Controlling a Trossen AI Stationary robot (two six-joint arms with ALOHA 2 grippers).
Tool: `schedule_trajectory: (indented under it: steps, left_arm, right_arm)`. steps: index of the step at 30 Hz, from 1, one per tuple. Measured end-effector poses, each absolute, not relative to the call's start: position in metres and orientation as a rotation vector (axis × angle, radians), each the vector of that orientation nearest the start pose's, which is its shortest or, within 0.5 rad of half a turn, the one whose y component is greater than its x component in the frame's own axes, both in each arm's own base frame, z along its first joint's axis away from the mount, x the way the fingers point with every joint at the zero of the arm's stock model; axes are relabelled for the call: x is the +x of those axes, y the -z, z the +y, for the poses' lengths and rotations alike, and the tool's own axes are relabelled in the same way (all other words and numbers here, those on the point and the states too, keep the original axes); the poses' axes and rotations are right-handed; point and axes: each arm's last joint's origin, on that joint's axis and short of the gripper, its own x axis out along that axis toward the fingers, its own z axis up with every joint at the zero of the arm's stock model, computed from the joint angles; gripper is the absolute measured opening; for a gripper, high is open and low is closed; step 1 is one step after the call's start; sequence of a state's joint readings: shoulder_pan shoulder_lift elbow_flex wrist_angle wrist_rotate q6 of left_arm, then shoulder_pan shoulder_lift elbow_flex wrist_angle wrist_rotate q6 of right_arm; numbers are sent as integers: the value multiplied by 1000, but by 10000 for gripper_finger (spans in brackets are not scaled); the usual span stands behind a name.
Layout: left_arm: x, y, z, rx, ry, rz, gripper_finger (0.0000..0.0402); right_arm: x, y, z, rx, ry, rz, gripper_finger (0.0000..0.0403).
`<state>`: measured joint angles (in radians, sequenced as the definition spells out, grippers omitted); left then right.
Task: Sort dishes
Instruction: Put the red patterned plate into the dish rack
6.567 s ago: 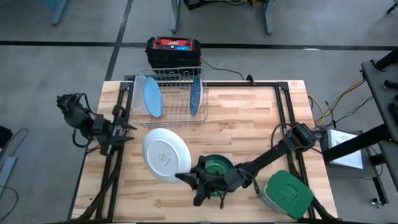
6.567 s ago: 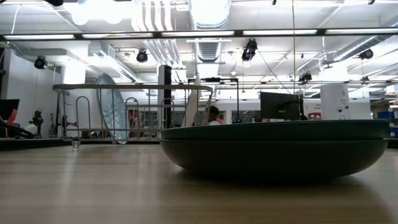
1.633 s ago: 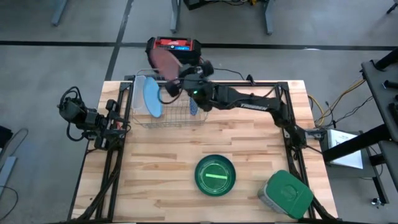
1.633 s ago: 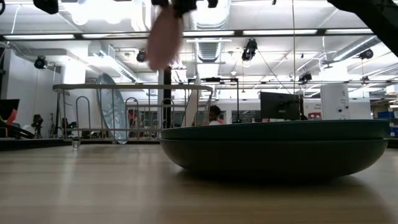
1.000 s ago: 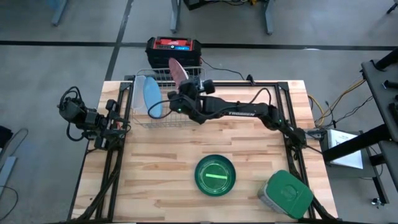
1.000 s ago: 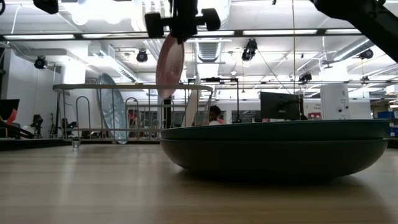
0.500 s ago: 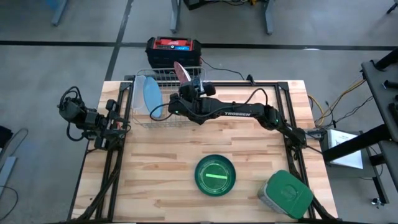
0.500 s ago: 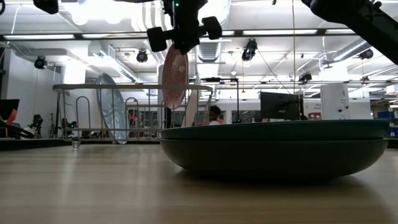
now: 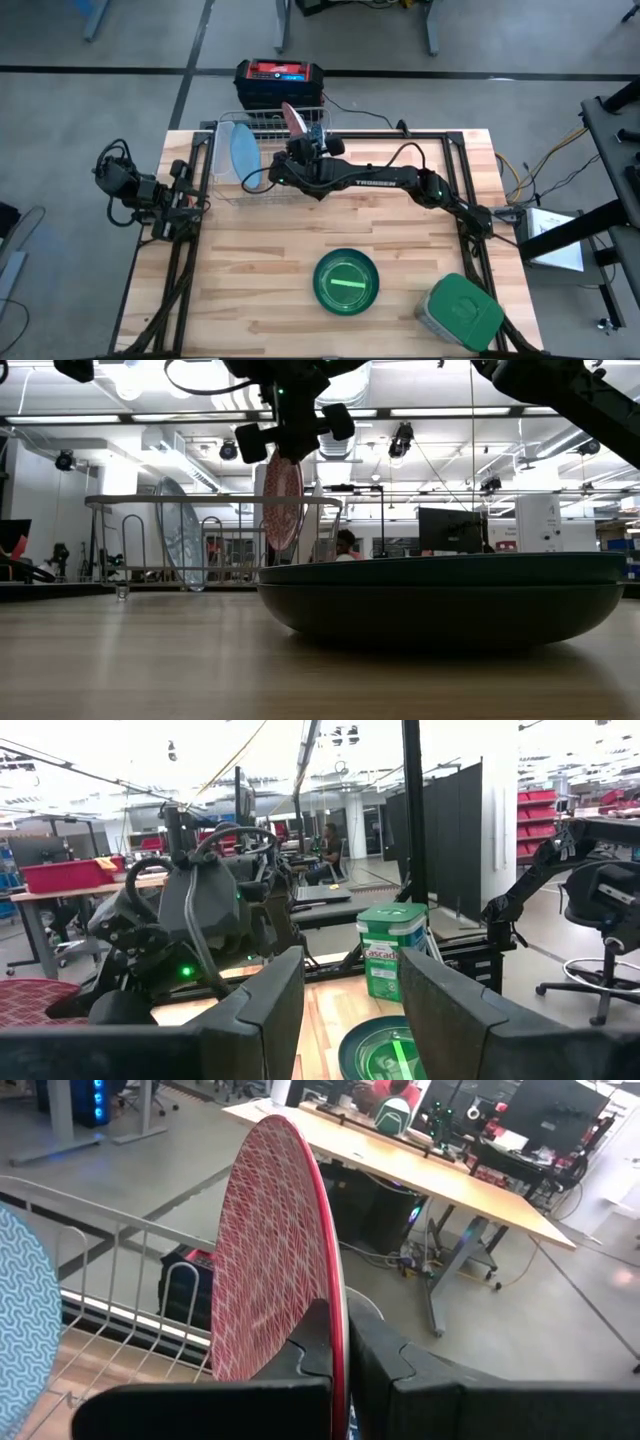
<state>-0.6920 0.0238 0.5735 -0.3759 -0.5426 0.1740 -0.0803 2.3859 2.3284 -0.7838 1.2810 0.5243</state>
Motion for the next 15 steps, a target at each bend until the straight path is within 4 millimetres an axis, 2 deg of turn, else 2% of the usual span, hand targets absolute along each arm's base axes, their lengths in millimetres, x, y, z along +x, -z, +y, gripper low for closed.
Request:
schedule_trajectory:
  steps: [15]
  left_arm:
    - [29,-305,-4,73,136,-154,152]
  right_arm:
    - [507,-257,-69,-24,1394,384,0]
